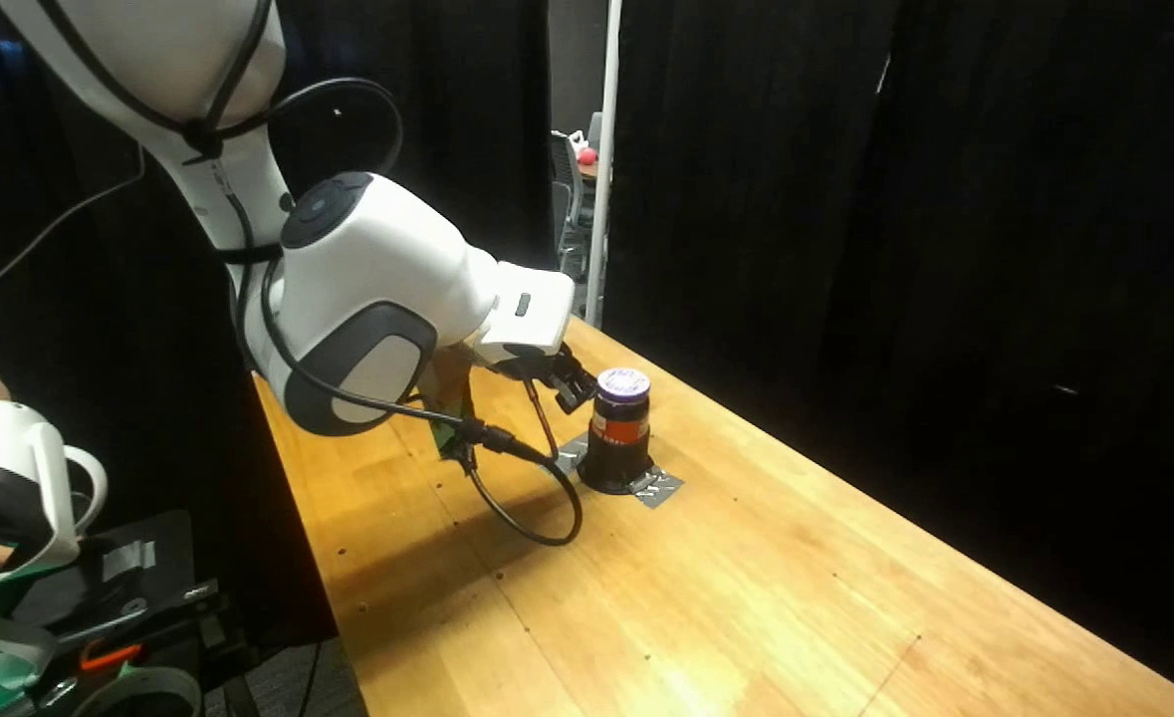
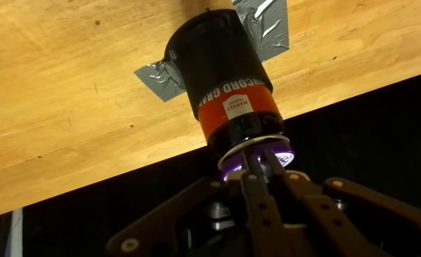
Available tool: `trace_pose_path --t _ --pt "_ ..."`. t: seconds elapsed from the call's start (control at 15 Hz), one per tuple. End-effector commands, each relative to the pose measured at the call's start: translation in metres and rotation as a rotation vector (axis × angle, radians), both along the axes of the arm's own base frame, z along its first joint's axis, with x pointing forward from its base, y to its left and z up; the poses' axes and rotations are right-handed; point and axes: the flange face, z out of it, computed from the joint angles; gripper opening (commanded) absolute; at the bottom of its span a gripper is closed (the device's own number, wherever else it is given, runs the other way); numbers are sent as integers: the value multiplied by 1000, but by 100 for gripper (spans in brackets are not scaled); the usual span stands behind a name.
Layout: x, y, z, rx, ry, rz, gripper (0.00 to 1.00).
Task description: Put the elastic on the cup
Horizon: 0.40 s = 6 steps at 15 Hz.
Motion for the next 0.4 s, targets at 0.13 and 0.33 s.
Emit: trace_pose_path --t 0.13,0.33 --pt "-11 -5 -1 24 -54 -21 36" --pt "-8 -3 -9 20 2 -20 23"
